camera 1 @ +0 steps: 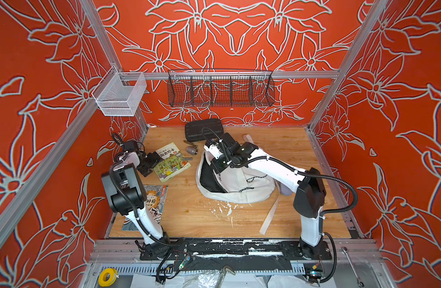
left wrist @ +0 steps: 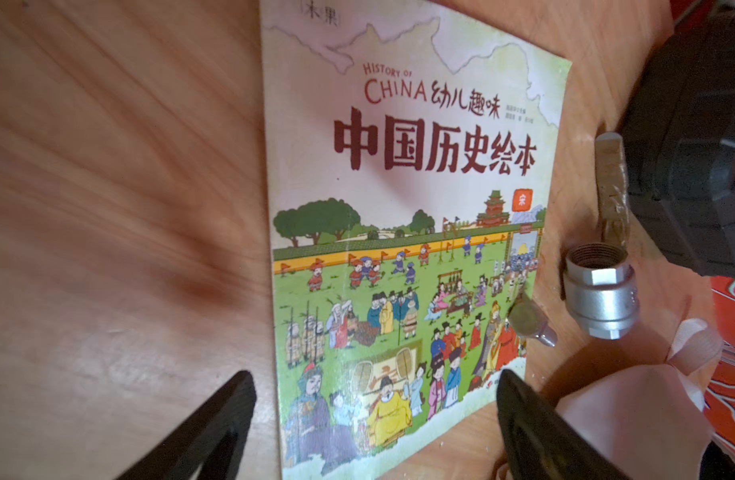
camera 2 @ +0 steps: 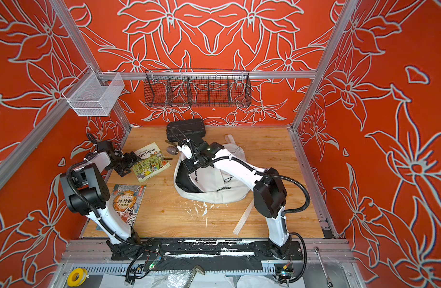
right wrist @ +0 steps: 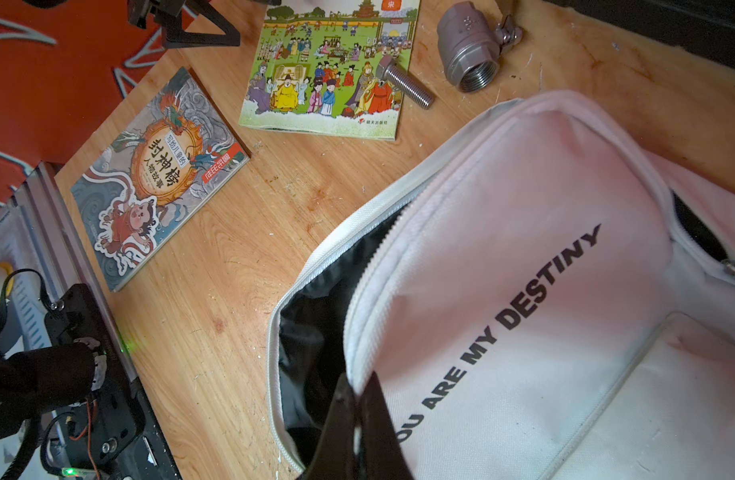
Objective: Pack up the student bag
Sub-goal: 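Lower the left gripper onto the History of China book edge and grasp it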
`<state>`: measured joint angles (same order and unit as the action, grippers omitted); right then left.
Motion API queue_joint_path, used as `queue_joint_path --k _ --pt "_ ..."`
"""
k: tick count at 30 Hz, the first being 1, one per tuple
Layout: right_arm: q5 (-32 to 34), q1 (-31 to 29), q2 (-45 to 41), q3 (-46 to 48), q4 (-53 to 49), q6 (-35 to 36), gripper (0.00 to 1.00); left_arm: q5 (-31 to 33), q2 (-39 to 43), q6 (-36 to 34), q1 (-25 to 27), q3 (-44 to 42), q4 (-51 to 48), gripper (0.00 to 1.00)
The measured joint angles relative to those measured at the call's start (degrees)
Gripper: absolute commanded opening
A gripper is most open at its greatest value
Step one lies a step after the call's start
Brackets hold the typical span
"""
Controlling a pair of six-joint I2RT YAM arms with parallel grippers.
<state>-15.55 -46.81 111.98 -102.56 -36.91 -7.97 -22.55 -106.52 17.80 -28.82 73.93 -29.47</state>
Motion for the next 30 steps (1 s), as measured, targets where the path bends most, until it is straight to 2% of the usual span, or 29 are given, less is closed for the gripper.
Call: queue_joint_path --k 14,26,30 --pt "-1.66 1.62 0.2 -0.02 0.57 0.68 0.0 -0.94 -2.01 3.28 0.09 -1.88 -0.61 0.97" --pt "-2.54 2.6 0.2 0.0 1.22 1.6 0.0 -13.42 -2.62 5.07 1.79 -6.12 11.82 1.0" --pt "-2.93 2.97 0.2 0.22 1.88 1.62 0.0 -16.68 -2.64 6.54 1.77 -8.04 16.46 0.95"
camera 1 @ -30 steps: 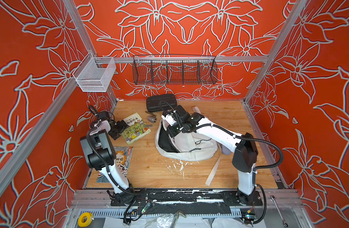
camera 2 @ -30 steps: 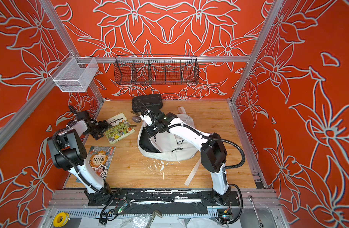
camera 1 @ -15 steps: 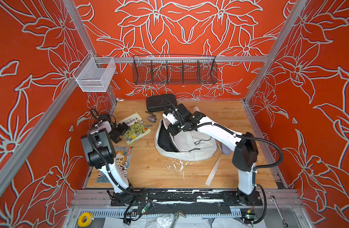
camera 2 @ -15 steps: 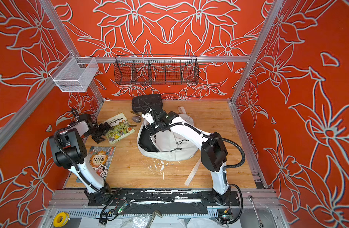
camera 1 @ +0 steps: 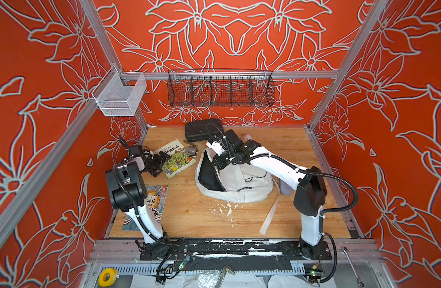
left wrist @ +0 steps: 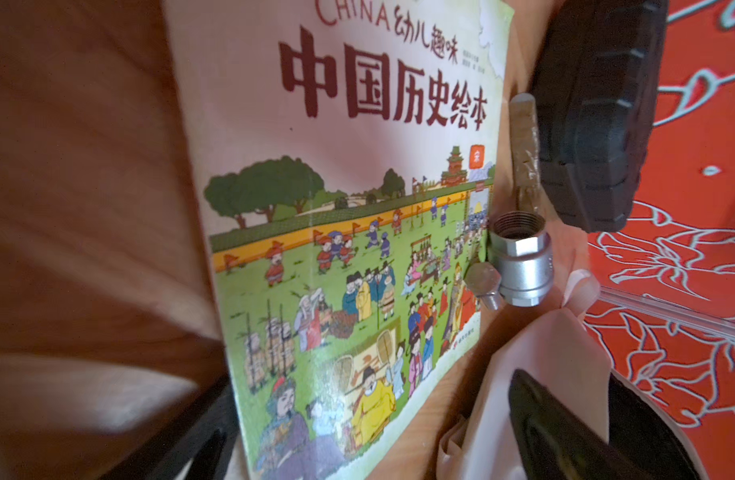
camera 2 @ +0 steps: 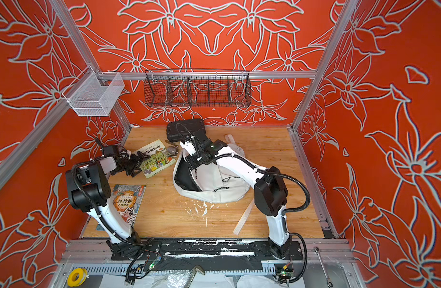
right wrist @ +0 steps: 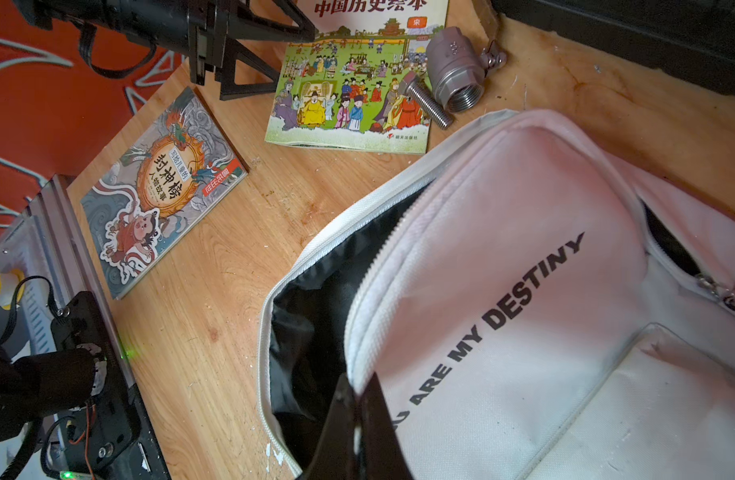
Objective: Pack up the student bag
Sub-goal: 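Lower the left gripper onto the History of China book edge and grasp it, then lift the book with the left gripper and carry it to the backpack opening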
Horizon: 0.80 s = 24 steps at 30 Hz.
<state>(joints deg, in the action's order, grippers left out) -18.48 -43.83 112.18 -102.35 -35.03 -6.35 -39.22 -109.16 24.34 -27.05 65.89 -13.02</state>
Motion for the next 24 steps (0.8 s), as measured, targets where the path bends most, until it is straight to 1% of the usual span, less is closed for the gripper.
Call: queue_joint_path --k 7,13,16,20,24 --pt "-0.46 0.26 0.0 0.15 1.03 -0.02 0.0 -4.11 -1.66 1.62 0.24 -0.7 4.57 0.89" --pt "-0.96 0.26 0.9 0.15 1.81 -0.09 0.0 -5.68 -3.26 1.46 0.92 0.2 5.07 0.79" --pt "-1.16 0.26 1.57 0.15 2.14 -0.09 0.0 -5.99 -4.07 1.66 1.2 0.87 4.98 0.71" --pt "-1.4 0.26 2.29 0.15 2.34 -0.11 0.0 -5.92 -5.16 1.66 1.7 1.44 4.63 0.52" --pt "-1.33 0.26 2.45 0.15 2.34 -0.11 0.0 -5.44 -5.46 1.6 2.08 1.31 4.02 0.25"
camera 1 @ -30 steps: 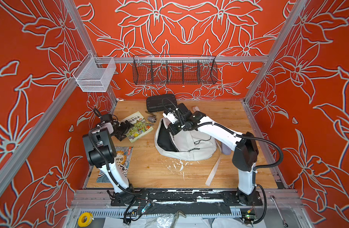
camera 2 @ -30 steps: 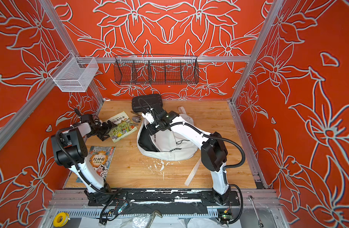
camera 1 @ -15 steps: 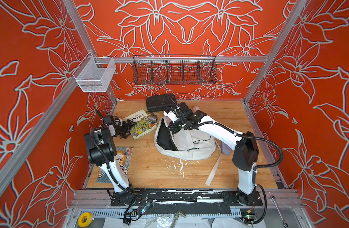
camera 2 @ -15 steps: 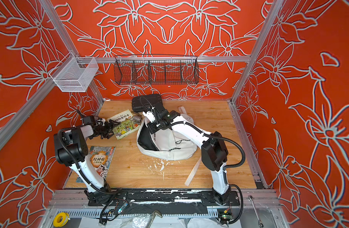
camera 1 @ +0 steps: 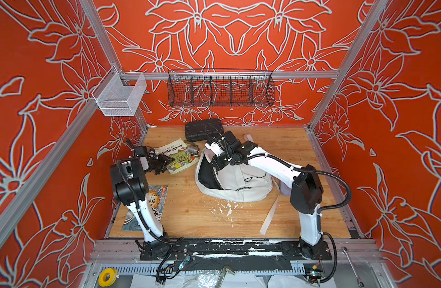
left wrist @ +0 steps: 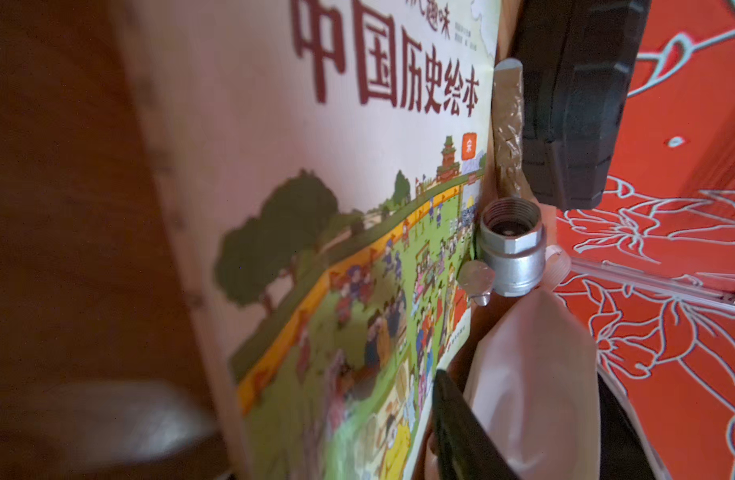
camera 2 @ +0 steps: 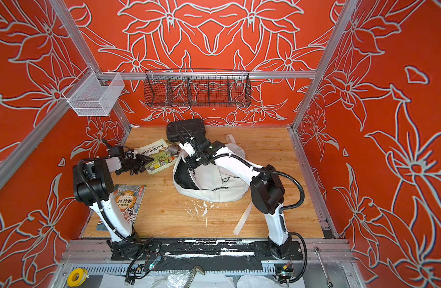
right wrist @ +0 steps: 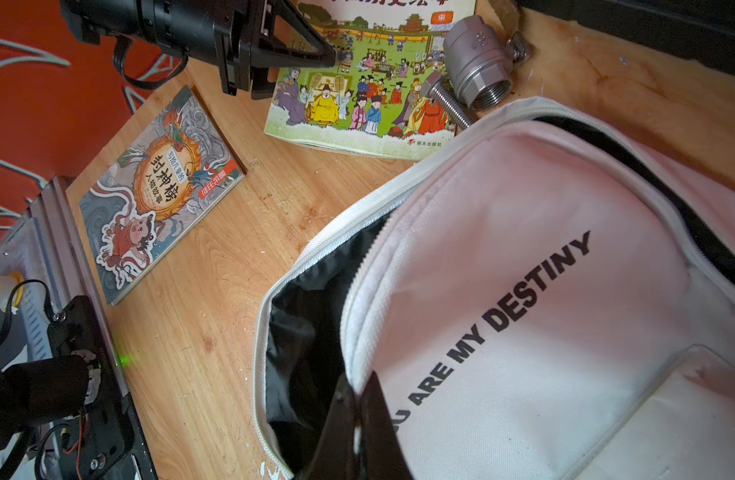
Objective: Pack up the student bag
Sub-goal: 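Lift the book with the left gripper and carry it to the backpack opening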
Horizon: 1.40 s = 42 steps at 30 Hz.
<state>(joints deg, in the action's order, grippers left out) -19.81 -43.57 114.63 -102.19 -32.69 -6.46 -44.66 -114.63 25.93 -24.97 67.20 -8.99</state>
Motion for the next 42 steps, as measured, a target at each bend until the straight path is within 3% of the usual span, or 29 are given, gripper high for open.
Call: queue_joint_path --k 9,22,26,35,42 --pt "1.51 0.28 -1.29 0.33 -0.11 0.02 0.0 3.15 7.63 -0.33 0.39 -2.51 -1.81 0.0" --pt "3.06 2.29 -6.67 1.9 -1.77 0.26 0.0 12.94 27.69 -5.35 2.6 -3.02 -10.69 0.0" --pt "2.69 2.78 -7.41 2.95 -1.84 0.2 0.0 10.67 35.63 -5.7 3.39 -4.24 -11.93 0.0" --pt "-0.9 4.92 -8.41 3.43 -2.97 -0.37 0.0 2.62 49.05 -4.42 11.06 -4.81 -10.99 0.0" --pt "-2.84 6.1 -9.99 3.23 -4.63 -0.98 0.0 0.22 52.65 -0.9 17.25 -9.35 -8.28 0.0"
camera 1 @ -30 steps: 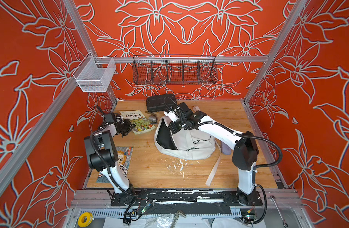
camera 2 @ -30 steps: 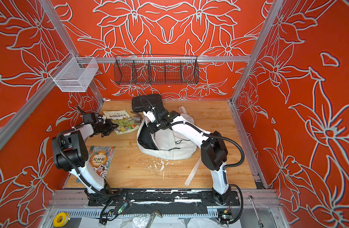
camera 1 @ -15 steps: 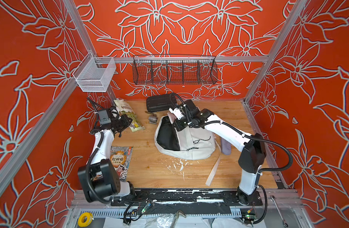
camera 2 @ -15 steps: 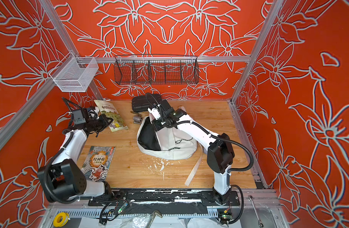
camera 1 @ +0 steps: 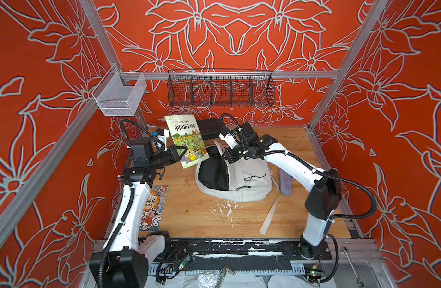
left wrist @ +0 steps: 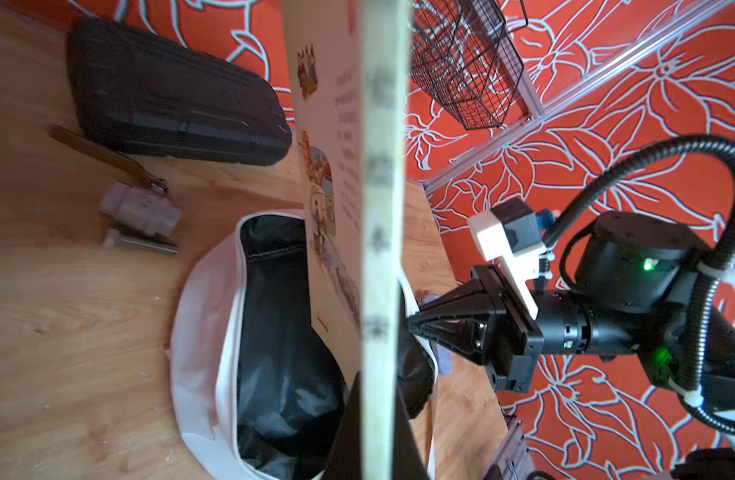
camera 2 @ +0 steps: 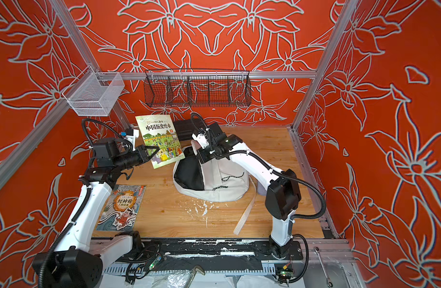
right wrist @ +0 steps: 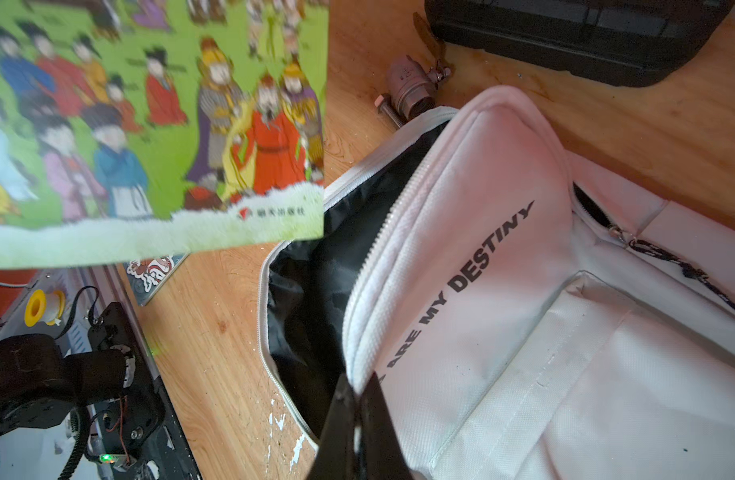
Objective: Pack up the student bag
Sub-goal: 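Lift the book with the left gripper and carry it to the backpack opening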
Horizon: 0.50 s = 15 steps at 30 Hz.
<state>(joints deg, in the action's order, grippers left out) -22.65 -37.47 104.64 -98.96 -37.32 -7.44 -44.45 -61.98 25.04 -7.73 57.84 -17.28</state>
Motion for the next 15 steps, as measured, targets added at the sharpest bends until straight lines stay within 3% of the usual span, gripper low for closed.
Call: queue_joint_path --k 9,15 --pt "-5.42 1.03 -3.19 -0.76 0.22 -2.99 0.0 5.27 -1.38 7.08 8.39 -11.74 12.02 0.0" --pt "-8.0 1.07 -3.19 -1.29 -0.07 -4.98 0.0 16.92 -2.69 9.44 16.2 -16.76 23.82 0.0"
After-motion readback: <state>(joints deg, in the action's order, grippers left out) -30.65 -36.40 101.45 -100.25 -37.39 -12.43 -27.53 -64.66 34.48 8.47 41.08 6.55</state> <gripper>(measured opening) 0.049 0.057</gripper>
